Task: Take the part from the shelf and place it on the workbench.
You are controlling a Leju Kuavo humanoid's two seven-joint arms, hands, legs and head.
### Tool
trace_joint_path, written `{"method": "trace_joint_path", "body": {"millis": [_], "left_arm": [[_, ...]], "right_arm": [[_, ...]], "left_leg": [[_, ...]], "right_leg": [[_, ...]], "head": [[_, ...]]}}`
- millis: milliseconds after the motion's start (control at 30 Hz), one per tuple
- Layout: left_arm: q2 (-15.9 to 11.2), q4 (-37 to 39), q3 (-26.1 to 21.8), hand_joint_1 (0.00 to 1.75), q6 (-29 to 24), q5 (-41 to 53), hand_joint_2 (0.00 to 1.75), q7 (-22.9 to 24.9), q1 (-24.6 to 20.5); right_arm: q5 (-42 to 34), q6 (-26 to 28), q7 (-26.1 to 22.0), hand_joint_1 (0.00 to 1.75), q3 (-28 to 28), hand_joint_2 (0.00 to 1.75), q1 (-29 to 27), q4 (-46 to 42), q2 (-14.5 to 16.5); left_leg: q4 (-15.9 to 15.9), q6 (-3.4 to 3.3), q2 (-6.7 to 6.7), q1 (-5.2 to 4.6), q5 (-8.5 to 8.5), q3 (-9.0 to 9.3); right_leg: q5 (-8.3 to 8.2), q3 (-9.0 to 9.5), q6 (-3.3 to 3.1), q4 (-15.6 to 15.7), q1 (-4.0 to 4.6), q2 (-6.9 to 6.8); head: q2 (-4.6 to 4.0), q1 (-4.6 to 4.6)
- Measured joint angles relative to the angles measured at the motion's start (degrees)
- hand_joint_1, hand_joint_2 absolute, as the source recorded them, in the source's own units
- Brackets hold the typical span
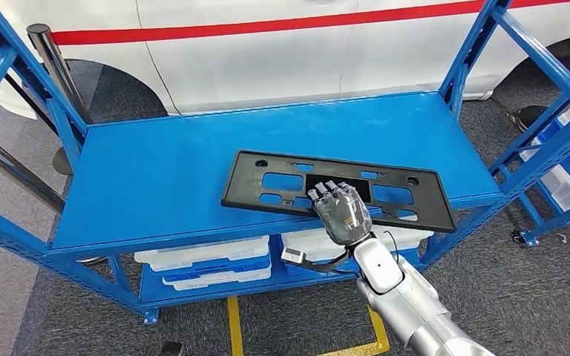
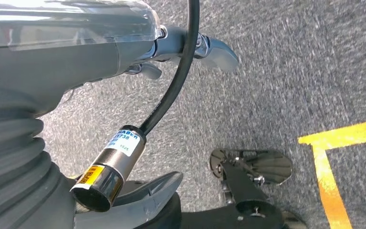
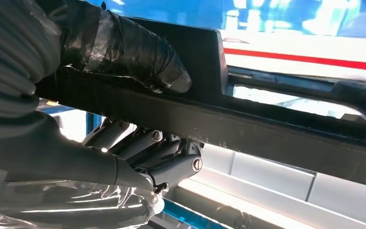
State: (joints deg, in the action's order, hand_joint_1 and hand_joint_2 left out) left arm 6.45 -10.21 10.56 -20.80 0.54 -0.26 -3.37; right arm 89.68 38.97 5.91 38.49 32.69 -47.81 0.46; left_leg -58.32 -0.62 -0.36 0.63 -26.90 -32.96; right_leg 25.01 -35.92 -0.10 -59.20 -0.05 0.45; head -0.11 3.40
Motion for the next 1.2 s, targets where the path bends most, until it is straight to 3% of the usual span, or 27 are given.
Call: {"method": "trace_joint_path", "body": {"millis": [333,767,1067,1200], "left_arm": [[0.00,0.00,-0.04,0.00,0.01,-0.20,1.75,0.69,0.00],[0.00,0.00,-0.04,0.00,0.63,-0.01,1.75,1.11,-0.02],[0.01,0.00,-0.07,0.00,1.28,0.22,1.75,1.16,-0.02],[0.01,0.00,-0.07,0.00,1.25,0.71,1.75,1.29,-0.03]], "right_arm": [[0.00,0.00,-1.10,1.75,0.78,1.75,-0.24,-1.91,-0.36],[0.00,0.00,1.49,1.75,3.56,1.75,-0.20,-5.24,-1.02],[0.00,0.00,8.76,1.75,9.93,1.75,2.04,-8.15,-3.57],[0.00,0.00,9.42,1.75,12.99,1.75,3.20,-8.66,-4.68]], "left_leg": [[0.00,0.00,0.00,0.00,0.00,0.00],[0.00,0.00,0.00,0.00,0.00,0.00],[0.00,0.00,0.00,0.00,0.00,0.00],[-0.04,-0.01,0.00,-0.01,-0.01,-0.01]], "right_leg": [[0.00,0.00,0.00,0.00,0.00,0.00],[0.00,0.00,0.00,0.00,0.00,0.00],[0.00,0.00,0.00,0.00,0.00,0.00],[-0.01,0.01,0.01,0.02,-0.03,-0.02]], "head": [[0.00,0.01],[0.00,0.00],[0.00,0.01],[0.00,0.00]]}}
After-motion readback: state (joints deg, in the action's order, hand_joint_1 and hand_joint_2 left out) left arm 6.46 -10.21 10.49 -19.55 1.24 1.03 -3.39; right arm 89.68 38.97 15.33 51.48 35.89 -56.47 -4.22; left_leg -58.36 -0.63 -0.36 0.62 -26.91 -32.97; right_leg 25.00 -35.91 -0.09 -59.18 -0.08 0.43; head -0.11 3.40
